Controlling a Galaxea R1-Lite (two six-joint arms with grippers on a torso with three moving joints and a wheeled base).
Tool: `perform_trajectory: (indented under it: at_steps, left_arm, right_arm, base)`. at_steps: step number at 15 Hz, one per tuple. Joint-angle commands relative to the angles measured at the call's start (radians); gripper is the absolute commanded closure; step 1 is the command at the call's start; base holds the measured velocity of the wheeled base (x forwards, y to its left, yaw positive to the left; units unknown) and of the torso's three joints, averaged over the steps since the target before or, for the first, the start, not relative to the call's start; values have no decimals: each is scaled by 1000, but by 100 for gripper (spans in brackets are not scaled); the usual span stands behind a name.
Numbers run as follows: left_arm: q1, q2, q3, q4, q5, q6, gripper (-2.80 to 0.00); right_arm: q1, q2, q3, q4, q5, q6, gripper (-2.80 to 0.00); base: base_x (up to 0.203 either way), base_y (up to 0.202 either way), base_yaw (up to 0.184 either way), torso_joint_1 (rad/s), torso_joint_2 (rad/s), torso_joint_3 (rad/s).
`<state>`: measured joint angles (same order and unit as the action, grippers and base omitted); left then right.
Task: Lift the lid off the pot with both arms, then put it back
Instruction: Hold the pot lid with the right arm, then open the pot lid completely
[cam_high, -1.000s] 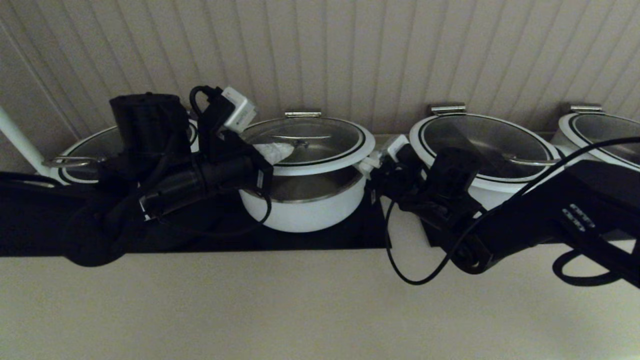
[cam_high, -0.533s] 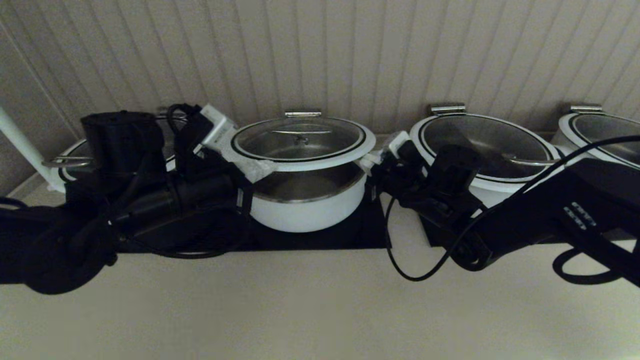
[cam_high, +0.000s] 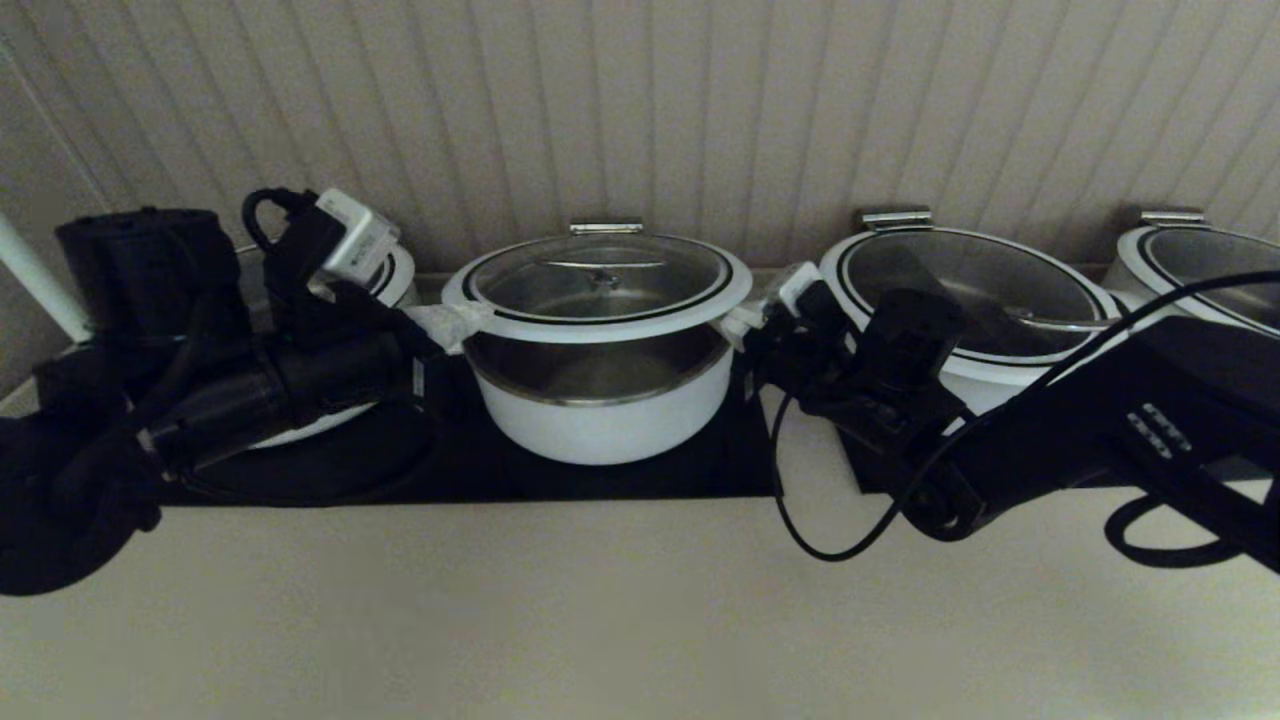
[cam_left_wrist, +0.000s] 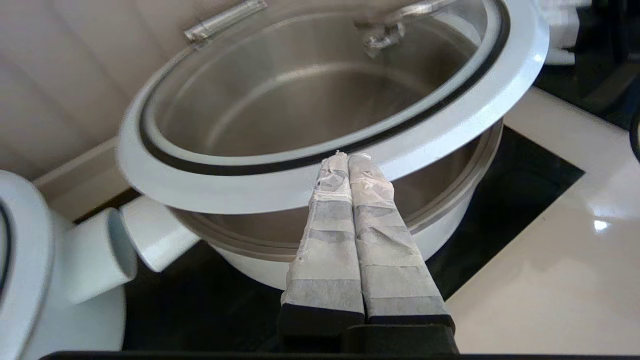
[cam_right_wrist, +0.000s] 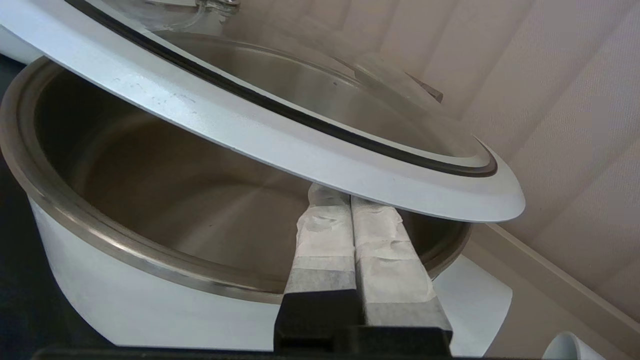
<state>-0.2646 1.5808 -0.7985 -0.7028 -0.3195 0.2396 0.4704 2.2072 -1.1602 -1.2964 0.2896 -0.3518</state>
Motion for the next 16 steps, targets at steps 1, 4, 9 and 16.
perform_trajectory:
  at_steps: [1,4,9,16]
  left_arm:
    - [3,-39,27,-3,-1,0,0]
    - [2,-102,113,-4,-1,1,0]
    - [2,-210,269,-4,-2,0,0]
    - [-1,-192,307,-11,-3,-65,0]
  right_arm:
    - [-6,-3,-1,-8,2,-3,0]
    - [-12,-2,-23,-8,2,-3,0]
    - [-15,-3,-87,40,2,-3,0]
    - [-15,-8,-105,58,2,-4,0]
  base:
    - [0,0,0,0,0,0]
    - [0,0,0,0,0,0]
    - [0,0,0,0,0,0]
    - [0,0,0,0,0,0]
